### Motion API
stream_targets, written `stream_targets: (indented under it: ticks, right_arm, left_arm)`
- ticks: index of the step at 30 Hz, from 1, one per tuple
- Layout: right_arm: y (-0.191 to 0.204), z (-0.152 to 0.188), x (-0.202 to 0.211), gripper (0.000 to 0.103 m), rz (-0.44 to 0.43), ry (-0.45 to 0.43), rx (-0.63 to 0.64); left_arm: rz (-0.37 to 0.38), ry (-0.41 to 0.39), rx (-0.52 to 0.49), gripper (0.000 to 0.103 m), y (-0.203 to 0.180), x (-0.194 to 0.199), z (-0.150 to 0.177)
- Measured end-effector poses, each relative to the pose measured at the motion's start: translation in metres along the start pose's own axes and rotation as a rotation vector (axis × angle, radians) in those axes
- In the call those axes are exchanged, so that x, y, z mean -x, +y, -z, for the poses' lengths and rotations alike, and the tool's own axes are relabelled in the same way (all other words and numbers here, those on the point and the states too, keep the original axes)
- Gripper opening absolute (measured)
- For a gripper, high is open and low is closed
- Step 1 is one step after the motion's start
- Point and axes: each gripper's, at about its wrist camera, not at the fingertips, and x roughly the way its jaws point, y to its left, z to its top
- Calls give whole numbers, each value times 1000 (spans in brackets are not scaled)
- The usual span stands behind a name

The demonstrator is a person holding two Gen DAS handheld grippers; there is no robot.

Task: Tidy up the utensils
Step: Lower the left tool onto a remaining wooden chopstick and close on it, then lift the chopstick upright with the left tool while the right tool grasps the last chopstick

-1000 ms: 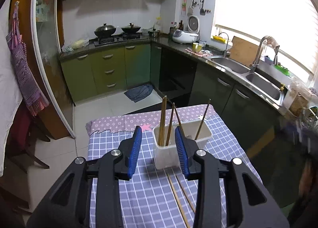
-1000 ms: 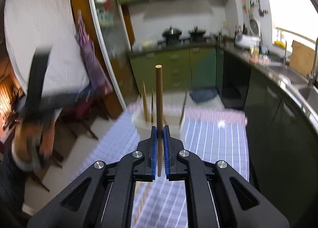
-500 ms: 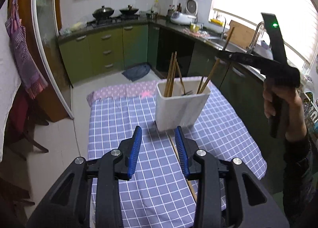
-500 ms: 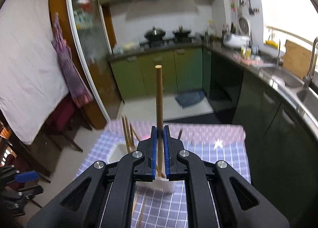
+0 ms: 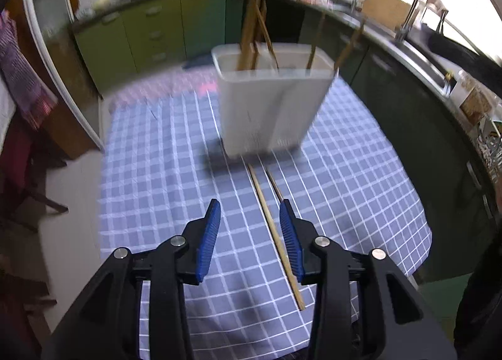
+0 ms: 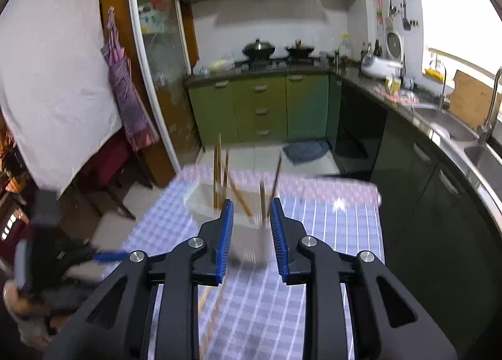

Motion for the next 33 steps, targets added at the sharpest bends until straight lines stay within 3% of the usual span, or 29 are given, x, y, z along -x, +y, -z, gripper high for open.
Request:
stream_targets:
  ticks: [6, 10, 15, 21, 29, 33]
  right_arm:
    - [-30, 80, -40, 24, 22, 185, -52]
    - [-48, 110, -61, 25, 9, 247, -102]
    - [-61, 123, -67, 25, -5, 267, -129]
    - [-65, 123, -69, 30, -15, 272, -141]
    - [-65, 123, -64, 30, -22, 274, -147]
    - [-66, 124, -63, 30, -30, 273, -154]
  left_arm:
    - [-13, 184, 47, 38, -12, -74, 1]
    - [-20, 261, 115, 35, -9, -109, -3]
    - [-31, 315, 161, 26, -6, -137, -5]
    - [-43, 326, 159, 21, -13, -152, -13]
    - [-81, 344, 139, 8, -23, -166, -19]
    - [-66, 339, 139, 7, -21, -164, -20]
